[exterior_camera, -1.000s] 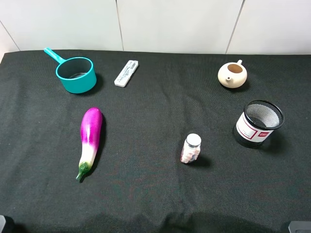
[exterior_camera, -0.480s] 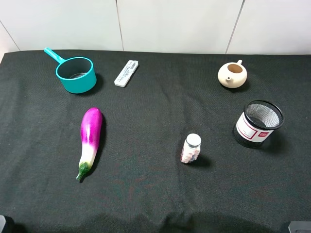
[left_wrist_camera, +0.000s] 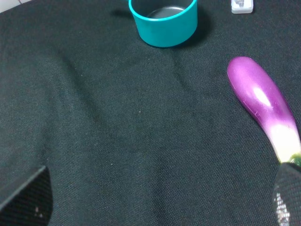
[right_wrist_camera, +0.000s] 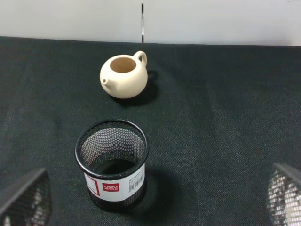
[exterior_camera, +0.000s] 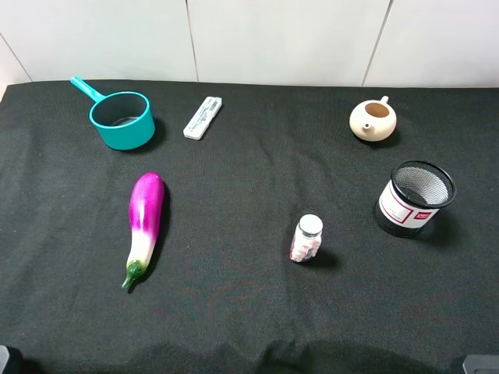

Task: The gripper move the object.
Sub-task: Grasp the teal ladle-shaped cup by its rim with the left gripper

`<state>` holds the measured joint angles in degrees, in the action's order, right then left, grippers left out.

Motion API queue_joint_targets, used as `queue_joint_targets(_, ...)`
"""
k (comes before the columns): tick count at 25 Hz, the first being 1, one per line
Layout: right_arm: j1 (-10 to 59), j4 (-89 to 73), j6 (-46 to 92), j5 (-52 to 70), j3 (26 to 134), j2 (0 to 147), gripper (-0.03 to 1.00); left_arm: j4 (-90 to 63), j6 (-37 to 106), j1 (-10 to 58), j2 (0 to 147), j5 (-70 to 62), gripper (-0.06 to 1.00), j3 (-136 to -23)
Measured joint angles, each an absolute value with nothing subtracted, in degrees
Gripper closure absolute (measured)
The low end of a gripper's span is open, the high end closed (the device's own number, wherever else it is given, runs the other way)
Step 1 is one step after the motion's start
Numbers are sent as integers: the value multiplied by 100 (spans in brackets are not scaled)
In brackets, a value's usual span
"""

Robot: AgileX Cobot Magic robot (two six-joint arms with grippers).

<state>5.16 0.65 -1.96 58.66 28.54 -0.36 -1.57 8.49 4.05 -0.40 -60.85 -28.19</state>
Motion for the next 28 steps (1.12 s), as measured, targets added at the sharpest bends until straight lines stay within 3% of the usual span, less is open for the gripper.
queue_joint_targets(28,516,65,-196,5866,2854,-36,27,-137,1260,416,4660,-5656,-5,-4867)
